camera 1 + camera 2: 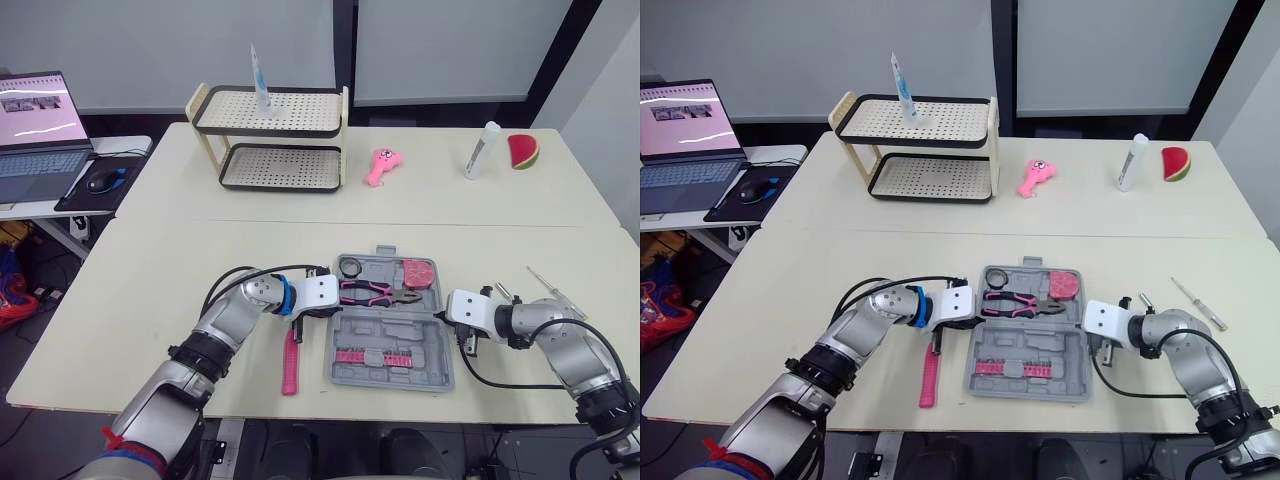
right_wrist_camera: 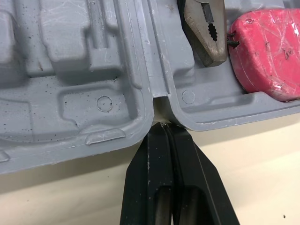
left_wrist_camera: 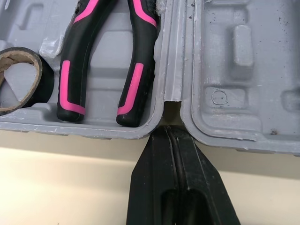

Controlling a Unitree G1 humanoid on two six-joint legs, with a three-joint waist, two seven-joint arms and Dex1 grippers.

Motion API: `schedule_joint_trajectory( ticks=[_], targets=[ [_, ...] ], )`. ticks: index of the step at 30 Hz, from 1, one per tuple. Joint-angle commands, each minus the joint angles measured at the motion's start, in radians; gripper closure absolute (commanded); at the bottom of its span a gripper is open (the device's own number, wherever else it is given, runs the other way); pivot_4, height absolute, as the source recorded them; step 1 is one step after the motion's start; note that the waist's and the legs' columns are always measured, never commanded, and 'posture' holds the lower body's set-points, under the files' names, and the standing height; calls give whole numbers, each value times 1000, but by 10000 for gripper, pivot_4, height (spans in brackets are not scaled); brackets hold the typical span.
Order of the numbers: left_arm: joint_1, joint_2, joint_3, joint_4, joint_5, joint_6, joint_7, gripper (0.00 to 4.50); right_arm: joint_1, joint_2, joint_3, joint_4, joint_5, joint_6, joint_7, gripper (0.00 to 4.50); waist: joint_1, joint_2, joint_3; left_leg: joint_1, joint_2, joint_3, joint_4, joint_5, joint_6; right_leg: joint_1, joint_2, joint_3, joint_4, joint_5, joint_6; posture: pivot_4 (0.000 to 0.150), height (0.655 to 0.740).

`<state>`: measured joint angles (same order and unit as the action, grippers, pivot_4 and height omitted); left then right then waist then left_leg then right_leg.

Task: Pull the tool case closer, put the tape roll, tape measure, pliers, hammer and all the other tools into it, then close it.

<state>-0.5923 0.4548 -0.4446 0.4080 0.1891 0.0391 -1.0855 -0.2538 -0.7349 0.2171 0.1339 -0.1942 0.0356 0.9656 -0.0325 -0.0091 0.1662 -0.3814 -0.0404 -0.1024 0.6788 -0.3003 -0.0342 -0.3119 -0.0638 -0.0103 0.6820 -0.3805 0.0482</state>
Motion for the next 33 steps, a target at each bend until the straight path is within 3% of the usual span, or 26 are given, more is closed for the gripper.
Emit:
schedule_joint_trajectory(
  ticks=[1,21,33],
  targets=[
    [17,1,-13,-24,0,19,-23,45000,-11,12,5,-46,20,-20,1,44830,0,0,0,0,0,0,0,0,0,0,0,0,0,0,0,1500,7400],
    [13,-3,-29,-29,14,28,-46,45000,6,-16,-15,-34,22,-20,-7,44830,4,0,0,0,-1,0,0,0,0,0,-1,0,0,0,0,1500,7400],
    [-56,29,13,77,-6,13,-62,45000,-18,-70,-40,50,34,-70,-15,44830,1,0,0,0,0,1,0,0,0,0,0,0,0,0,0,1500,7400]
  ],
)
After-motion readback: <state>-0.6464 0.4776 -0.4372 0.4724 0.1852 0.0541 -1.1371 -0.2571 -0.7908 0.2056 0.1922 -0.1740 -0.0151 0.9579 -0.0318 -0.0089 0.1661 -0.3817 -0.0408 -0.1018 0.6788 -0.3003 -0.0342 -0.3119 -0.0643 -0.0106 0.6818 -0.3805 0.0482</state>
